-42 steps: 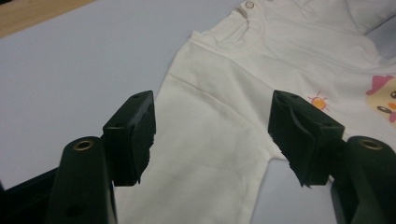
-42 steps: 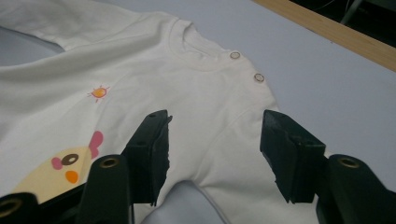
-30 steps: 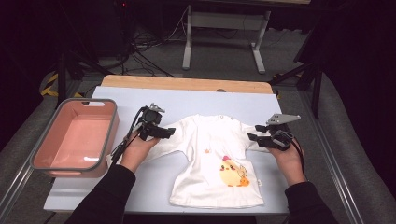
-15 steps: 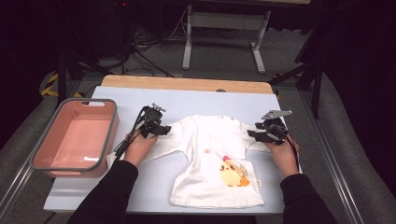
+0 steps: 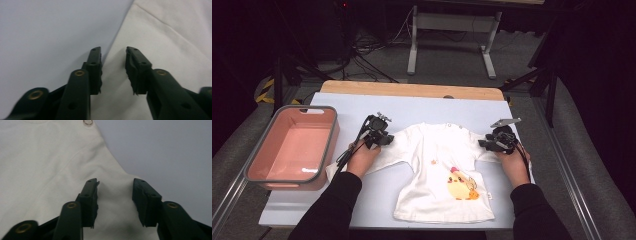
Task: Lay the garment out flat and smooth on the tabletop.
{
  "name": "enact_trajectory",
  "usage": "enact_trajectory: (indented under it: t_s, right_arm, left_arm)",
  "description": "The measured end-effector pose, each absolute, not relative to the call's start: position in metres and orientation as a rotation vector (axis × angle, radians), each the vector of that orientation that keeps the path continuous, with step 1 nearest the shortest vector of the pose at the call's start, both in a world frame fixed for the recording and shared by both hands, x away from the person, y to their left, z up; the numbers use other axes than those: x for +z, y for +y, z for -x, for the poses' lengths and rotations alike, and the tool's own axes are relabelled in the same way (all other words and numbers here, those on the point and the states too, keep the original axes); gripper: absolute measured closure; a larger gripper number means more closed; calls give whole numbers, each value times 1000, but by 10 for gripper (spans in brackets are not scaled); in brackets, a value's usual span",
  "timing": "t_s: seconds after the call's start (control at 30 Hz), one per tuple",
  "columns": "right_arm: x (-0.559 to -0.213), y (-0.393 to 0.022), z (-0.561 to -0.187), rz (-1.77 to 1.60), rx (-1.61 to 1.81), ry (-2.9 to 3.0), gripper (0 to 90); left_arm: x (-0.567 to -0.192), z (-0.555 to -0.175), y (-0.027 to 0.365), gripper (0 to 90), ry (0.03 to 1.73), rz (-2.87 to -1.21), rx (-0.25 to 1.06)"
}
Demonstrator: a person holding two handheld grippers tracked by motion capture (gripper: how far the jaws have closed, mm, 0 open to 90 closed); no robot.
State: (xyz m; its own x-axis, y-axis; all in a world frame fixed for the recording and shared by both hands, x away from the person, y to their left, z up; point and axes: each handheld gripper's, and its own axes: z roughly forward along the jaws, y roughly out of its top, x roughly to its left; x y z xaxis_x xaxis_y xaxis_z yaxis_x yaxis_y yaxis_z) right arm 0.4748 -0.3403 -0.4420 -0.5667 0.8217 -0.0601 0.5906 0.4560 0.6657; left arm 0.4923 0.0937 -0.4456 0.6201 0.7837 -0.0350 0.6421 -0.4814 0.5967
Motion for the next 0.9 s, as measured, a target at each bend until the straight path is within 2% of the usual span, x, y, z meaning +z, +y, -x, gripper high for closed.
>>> enact_trajectory:
  t_s: [0.1,0.23,0.47,0.73,0.77,0.83,0.87,0.9]
  right_arm:
    - [-442,-339,-475,-1179,859,2356,689]
    - [-439,-336,-476,-1161,834,2381,867]
    - [-429,-339,-476,-1156,836,2341,899]
    - [-423,-343,-485,-1173,820,2312,900]
    - [-424,-344,-486,-1179,828,2321,894]
    - [-428,-344,-488,-1186,827,2316,654]
    - [-431,-343,-490,-1187,820,2316,598]
    - [-432,-343,-491,-1189,817,2319,582]
  left_arm:
    - [-445,-490,90,862,1090,-2292,326]
    - [-444,-489,87,884,1092,-2309,353]
    - [-432,-492,99,886,1118,-2253,444]
    - [-428,-499,101,884,1118,-2230,481]
    - [-429,-500,100,883,1119,-2233,482]
    - [-430,-501,98,883,1120,-2240,493]
    - [-431,-502,98,882,1119,-2237,492]
    - [-431,-502,98,882,1121,-2235,491]
